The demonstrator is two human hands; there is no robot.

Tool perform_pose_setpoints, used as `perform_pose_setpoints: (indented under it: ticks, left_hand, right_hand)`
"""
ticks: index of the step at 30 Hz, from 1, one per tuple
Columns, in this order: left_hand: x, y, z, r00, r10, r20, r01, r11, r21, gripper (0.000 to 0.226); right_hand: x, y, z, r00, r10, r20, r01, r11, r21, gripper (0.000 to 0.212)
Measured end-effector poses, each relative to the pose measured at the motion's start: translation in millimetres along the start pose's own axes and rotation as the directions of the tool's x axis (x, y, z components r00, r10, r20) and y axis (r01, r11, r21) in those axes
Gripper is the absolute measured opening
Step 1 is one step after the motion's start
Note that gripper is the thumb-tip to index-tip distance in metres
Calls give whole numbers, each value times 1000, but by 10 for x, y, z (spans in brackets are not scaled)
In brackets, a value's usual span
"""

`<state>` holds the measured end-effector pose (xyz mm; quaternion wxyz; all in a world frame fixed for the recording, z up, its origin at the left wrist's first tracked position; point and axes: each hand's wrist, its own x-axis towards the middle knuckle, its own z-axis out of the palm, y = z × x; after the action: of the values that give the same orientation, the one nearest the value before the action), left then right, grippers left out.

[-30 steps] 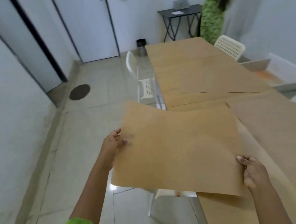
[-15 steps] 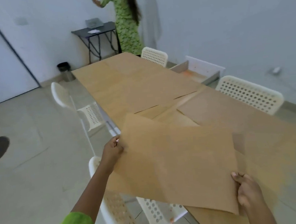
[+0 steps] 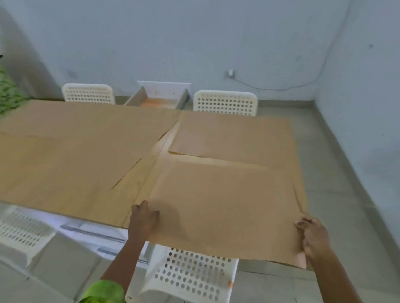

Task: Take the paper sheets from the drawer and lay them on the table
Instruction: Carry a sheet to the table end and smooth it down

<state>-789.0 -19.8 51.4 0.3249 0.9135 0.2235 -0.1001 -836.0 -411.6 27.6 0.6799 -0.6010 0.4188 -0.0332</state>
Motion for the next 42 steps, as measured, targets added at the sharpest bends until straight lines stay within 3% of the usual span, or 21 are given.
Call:
perform_pose_setpoints:
  ticks: [9,20,33,42]
  left_hand:
    - [89,145,243,990,-46,-137,85,952,294,42]
    - [354,115,132,998,-5,-56,23,949,314,41]
    - [467,63,92,999,51,-13,-43,938,345,47]
    - [541,24,53,994,107,-15,-93,913,397,45]
  right_hand:
    - [-135,-98,137,987,-143,-76,111,939,-326,46]
    - [-126,-40,370,975,-157,-160,75,901,-428,52]
    - [-71,8,553,932,-205,-298,-1,823,-569,44]
    - [-69,31,544,927,-238,-289,-18,742,-670,41]
